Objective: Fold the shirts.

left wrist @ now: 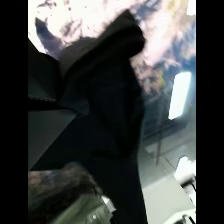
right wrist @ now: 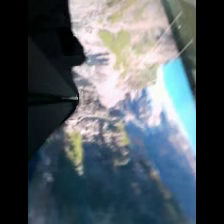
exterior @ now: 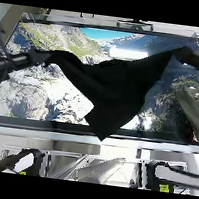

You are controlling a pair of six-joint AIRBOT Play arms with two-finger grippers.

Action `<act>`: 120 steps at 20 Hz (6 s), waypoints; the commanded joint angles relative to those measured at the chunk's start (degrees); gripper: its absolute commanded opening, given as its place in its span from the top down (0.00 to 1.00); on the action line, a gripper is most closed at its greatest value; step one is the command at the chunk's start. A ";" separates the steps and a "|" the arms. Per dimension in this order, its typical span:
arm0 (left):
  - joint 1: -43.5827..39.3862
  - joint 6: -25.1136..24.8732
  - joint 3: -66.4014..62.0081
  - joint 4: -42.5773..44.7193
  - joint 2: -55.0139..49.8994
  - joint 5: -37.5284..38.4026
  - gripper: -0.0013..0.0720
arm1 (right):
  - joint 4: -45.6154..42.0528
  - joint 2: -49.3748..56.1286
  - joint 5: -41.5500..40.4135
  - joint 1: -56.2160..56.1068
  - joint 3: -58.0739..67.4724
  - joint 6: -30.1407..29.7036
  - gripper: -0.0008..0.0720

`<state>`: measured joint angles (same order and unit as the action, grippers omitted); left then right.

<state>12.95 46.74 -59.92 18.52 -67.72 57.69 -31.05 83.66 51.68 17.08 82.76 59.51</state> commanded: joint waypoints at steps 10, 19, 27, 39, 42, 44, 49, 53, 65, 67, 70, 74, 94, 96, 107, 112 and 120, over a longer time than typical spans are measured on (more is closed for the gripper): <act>1.88 -11.10 1.84 2.23 -20.44 3.74 0.96 | -8.92 4.39 29.73 10.32 -16.33 8.00 0.62; 4.94 -5.79 -5.66 14.97 -20.44 1.25 0.96 | -3.67 -14.36 13.75 6.38 -56.37 5.55 0.48; 4.94 -5.77 -9.38 14.93 -20.41 1.81 0.96 | 2.05 -12.68 -9.20 -12.22 -58.60 8.44 0.48; 4.98 1.09 -12.68 10.60 -17.86 19.39 0.96 | 25.66 -19.43 0.22 -10.25 -54.47 -8.50 0.97; 5.75 4.52 -12.17 1.88 -8.02 25.27 0.96 | 24.81 -33.35 8.92 -0.81 -47.12 -6.99 0.97; 6.80 4.96 -11.54 -7.89 0.96 29.86 0.96 | 24.85 -44.02 12.09 8.09 -39.95 -6.16 0.97; 18.38 11.63 -11.54 -21.20 23.54 30.73 0.94 | 23.93 -61.09 5.29 25.05 -17.86 -6.36 0.97; 31.26 14.67 -11.54 -25.94 29.57 31.30 0.94 | 17.55 -60.63 -2.27 22.27 -6.29 -6.38 0.97; 3.85 9.38 -11.56 3.02 -9.09 11.69 0.94 | 14.49 -16.24 0.15 3.91 -19.87 -13.60 0.97; 2.93 7.45 -12.57 2.97 -20.15 7.52 0.94 | 15.41 -4.92 -6.82 0.07 -19.85 -16.72 0.97; 3.45 6.67 -21.20 2.86 -38.91 9.55 0.94 | 22.34 10.29 -12.90 -1.81 -18.23 -20.90 0.97; 3.39 6.75 -36.41 0.28 -56.68 17.18 0.96 | 30.10 24.46 -9.05 -1.42 -9.49 -22.88 0.97; 3.65 11.45 -56.39 12.00 -59.23 22.56 0.95 | 6.56 29.05 12.74 7.15 8.96 -8.24 0.97; 3.69 11.43 -56.39 13.64 -59.21 23.39 0.96 | 1.03 29.05 15.47 7.23 8.94 -7.26 0.97; -0.68 11.15 -56.39 26.58 -59.23 17.70 0.95 | -5.75 32.50 14.58 5.66 8.92 -4.59 0.97; -0.90 11.34 -56.39 26.99 -59.14 18.80 0.95 | -6.08 32.37 14.78 6.05 8.96 -2.21 0.85; 4.72 25.75 -56.33 44.09 -49.79 30.16 0.07 | -6.60 24.94 27.19 12.87 8.92 4.42 0.61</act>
<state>15.55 65.98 -116.29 54.98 -120.95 82.32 -37.34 111.94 73.56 27.49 91.68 61.87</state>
